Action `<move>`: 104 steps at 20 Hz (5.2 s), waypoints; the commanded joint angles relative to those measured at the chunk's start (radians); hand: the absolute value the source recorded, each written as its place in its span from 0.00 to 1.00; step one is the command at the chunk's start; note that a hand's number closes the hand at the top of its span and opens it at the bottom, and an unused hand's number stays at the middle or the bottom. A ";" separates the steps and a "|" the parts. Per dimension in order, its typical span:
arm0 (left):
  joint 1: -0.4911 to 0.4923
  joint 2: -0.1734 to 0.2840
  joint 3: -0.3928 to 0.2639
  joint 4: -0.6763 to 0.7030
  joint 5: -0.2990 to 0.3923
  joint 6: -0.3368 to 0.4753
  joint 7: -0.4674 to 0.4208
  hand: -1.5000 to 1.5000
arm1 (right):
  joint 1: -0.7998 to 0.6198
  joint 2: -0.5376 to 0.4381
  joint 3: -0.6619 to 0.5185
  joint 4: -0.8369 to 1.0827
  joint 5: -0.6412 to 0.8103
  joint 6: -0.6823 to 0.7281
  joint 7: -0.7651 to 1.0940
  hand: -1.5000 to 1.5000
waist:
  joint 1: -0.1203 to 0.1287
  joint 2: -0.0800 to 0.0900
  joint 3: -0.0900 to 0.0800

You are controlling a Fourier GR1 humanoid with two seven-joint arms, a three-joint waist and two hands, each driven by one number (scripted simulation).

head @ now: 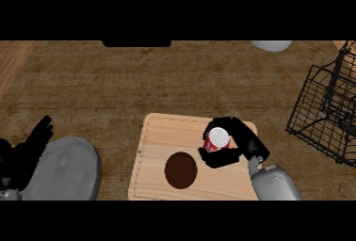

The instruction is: Pick the can from the cutting board and place it in the tiered basket

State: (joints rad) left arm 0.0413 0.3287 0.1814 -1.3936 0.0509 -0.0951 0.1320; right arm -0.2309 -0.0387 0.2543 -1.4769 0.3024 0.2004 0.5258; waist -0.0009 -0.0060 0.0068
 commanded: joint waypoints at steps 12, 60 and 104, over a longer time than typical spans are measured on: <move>0.016 -0.026 -0.029 0.024 -0.021 0.004 0.007 0.50 | -0.474 0.038 0.182 0.100 0.813 -0.299 0.871 1.00 | 0.031 -0.012 -0.015; 0.024 -0.028 0.013 -0.023 -0.012 -0.028 0.037 0.50 | -0.769 -0.542 -0.426 0.579 1.049 -0.260 0.122 1.00 | 0.013 0.009 -0.008; 0.022 -0.047 0.050 -0.005 -0.026 -0.039 0.027 0.50 | -0.825 -0.715 -0.731 0.480 0.840 -0.028 0.270 0.00 | -0.019 -0.004 -0.008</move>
State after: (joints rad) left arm 0.0502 0.2867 0.2242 -1.4197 0.0068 -0.1164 0.1620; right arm -1.0595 -0.7358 -0.4097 -0.9033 1.1858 0.1668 0.7170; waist -0.0072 -0.0093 0.0036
